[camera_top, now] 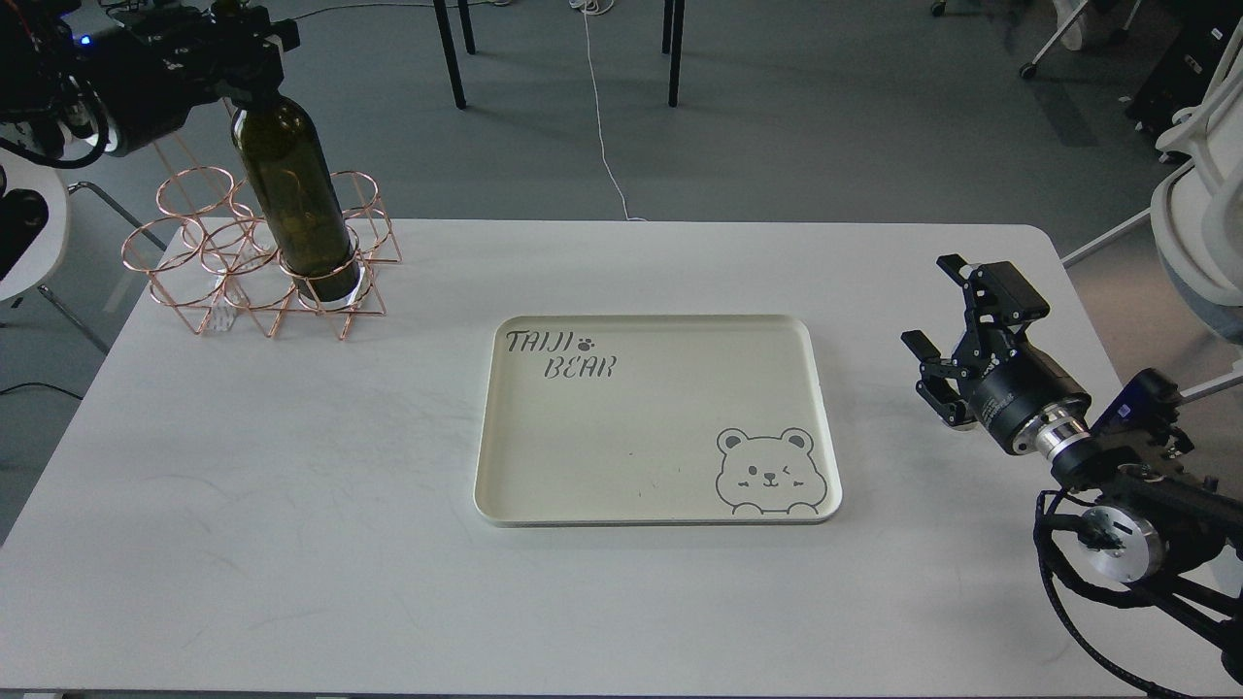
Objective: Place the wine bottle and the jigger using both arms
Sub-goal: 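Lower the bottle into the wine rack slot, then open the left gripper and withdraw it from the bottle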
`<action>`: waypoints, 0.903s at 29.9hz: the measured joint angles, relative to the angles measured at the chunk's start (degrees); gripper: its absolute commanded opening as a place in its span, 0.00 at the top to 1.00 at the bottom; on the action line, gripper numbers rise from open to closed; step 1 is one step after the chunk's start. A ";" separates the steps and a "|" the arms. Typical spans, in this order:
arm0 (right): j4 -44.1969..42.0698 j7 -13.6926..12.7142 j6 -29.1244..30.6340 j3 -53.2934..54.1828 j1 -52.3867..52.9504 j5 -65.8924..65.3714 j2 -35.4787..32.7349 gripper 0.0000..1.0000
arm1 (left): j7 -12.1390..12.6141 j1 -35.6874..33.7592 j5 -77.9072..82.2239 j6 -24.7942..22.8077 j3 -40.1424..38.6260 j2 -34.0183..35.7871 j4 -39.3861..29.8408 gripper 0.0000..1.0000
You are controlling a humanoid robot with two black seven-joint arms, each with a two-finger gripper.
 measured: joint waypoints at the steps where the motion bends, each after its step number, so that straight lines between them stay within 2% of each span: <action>1: 0.00 0.00 0.00 0.00 -0.02 0.00 0.00 0.02 | 0.00 0.43 0.00 0.31 0.00 -0.29 0.19 0.88; 7: 0.00 0.00 0.00 0.00 -0.53 0.00 -0.01 0.02 | 0.00 3.10 -0.10 1.84 -0.08 -1.19 1.62 0.86; 14: -0.01 0.00 0.00 0.00 -0.69 -0.06 -0.02 0.02 | 0.00 3.81 -0.37 2.49 -0.10 -2.67 3.61 0.77; 15: -0.01 0.00 0.00 0.00 -0.69 -0.08 -0.02 0.02 | 0.00 3.82 -0.39 2.50 -0.10 -2.85 3.77 0.72; 18: -0.01 0.00 0.00 0.00 -0.69 -0.09 -0.01 0.02 | 0.00 3.83 -0.40 2.51 -0.10 -3.04 3.91 0.49; 27: 0.04 0.00 0.00 -0.08 -0.77 -0.04 -0.01 0.02 | -0.05 3.85 -0.43 2.36 0.08 -3.05 3.91 0.11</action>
